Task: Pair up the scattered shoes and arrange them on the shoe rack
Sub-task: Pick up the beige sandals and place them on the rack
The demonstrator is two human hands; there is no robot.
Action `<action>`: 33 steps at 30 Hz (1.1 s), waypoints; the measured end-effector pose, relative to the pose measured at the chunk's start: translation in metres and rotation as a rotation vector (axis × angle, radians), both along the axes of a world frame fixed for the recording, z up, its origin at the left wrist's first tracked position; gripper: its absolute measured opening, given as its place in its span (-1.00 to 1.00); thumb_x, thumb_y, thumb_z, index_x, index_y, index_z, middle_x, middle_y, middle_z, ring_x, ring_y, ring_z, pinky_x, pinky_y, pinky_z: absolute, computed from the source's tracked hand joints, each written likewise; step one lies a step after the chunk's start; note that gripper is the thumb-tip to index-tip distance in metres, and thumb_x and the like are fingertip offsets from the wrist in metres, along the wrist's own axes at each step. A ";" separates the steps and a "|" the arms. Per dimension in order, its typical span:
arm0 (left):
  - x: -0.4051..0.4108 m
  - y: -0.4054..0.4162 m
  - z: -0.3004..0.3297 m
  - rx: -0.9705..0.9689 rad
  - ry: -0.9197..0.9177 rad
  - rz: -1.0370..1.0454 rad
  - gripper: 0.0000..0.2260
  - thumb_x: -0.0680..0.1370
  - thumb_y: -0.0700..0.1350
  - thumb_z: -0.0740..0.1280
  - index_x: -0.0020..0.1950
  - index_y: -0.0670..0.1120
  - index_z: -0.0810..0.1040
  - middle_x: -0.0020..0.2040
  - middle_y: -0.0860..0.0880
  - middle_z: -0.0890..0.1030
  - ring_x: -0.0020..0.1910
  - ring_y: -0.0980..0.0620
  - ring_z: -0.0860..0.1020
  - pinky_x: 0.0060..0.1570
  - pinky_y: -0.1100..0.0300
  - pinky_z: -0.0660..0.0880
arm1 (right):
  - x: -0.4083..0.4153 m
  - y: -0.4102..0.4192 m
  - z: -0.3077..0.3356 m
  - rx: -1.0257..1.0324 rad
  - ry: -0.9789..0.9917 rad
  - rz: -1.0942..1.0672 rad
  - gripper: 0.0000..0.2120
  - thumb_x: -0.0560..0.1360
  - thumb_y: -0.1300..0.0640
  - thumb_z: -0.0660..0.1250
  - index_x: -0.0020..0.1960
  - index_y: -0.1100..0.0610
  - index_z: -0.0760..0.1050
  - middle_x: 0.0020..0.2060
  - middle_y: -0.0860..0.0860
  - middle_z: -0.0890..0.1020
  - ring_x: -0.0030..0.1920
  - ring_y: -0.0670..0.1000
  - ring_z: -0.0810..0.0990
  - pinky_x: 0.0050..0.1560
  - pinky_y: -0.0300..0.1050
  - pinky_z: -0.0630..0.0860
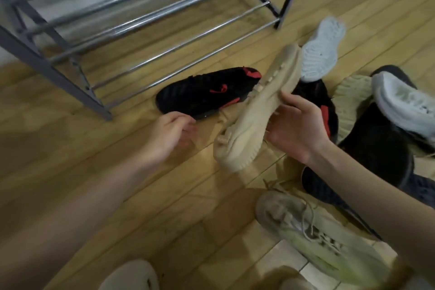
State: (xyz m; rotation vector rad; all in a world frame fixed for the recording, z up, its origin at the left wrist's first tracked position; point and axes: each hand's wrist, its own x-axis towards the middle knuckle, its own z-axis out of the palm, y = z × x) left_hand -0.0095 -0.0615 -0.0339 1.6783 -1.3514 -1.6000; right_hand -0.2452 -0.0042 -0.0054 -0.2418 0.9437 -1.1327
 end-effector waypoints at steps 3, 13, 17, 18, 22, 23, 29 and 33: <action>-0.011 0.011 0.012 0.038 0.052 0.002 -0.83 0.59 -0.19 0.20 -0.07 -0.13 0.59 -0.20 -0.08 0.66 -0.20 -0.04 0.61 -0.08 0.02 0.55 | -0.007 0.028 -0.003 0.023 -0.303 -0.184 -0.57 0.41 0.00 0.18 0.18 0.16 0.55 0.14 0.09 0.62 0.16 0.16 0.60 0.24 0.13 0.50; -0.051 0.059 0.028 0.281 0.007 -0.495 -0.51 0.47 0.30 0.16 -0.10 -0.09 0.62 -0.17 -0.10 0.67 -0.19 -0.05 0.60 -0.09 0.07 0.53 | -0.007 0.064 -0.010 -0.053 -0.396 -0.292 -0.21 0.34 0.10 0.18 0.56 0.09 0.08 0.53 0.14 0.21 0.50 0.26 0.19 0.43 0.27 0.19; -0.047 0.066 0.030 0.188 0.045 -0.478 -0.53 0.44 0.29 0.22 -0.13 -0.08 0.69 -0.20 -0.01 0.72 -0.20 0.09 0.65 -0.13 0.23 0.56 | -0.004 0.066 -0.006 -0.019 -0.305 -0.233 -0.46 0.44 0.05 0.07 0.39 0.16 0.37 0.38 0.14 0.42 0.43 0.22 0.34 0.41 0.20 0.27; -0.045 0.066 0.031 0.163 0.044 -0.438 -0.57 0.49 0.24 0.22 -0.14 -0.08 0.68 -0.25 0.03 0.71 -0.25 0.15 0.64 -0.19 0.30 0.56 | -0.003 0.067 -0.004 0.000 -0.186 -0.192 -0.49 0.43 0.03 0.11 0.34 0.18 0.40 0.33 0.14 0.46 0.38 0.20 0.40 0.41 0.16 0.30; -0.024 0.067 0.027 0.053 0.030 -0.425 -0.64 0.55 0.10 0.24 -0.09 -0.15 0.67 -0.22 -0.03 0.71 -0.16 -0.02 0.64 -0.05 0.10 0.55 | -0.003 0.087 -0.009 0.035 1.016 0.079 -0.65 0.58 0.12 0.16 0.32 0.21 0.46 0.16 0.10 0.62 0.14 0.08 0.59 0.16 -0.02 0.53; -0.017 0.068 0.023 0.011 0.005 -0.420 -0.62 0.55 0.10 0.25 -0.06 -0.19 0.67 -0.15 -0.13 0.71 -0.11 -0.11 0.63 0.04 -0.03 0.55 | -0.004 0.097 -0.012 -0.035 1.319 0.218 -0.62 0.58 0.10 0.20 0.37 0.19 0.41 0.18 0.08 0.59 0.15 0.05 0.56 0.14 -0.03 0.52; 0.001 0.071 0.008 -0.111 -0.077 -0.254 -0.58 0.58 0.06 0.26 -0.11 -0.31 0.61 -0.24 -0.22 0.65 -0.26 -0.03 0.56 -0.03 -0.12 0.54 | 0.017 0.143 -0.035 0.005 1.796 1.176 0.06 0.33 -0.19 0.48 0.56 0.08 -0.11 0.44 0.12 0.18 0.43 0.18 0.19 0.44 0.05 0.23; 0.006 0.067 0.011 -0.106 -0.025 -0.133 -0.62 0.57 0.10 0.25 -0.10 -0.20 0.65 -0.23 -0.09 0.65 -0.23 0.01 0.56 -0.09 0.03 0.49 | 0.024 0.144 -0.032 0.008 1.775 0.982 -0.03 0.27 -0.07 0.51 0.53 0.03 0.07 0.28 0.07 0.31 0.27 0.14 0.32 0.26 -0.01 0.41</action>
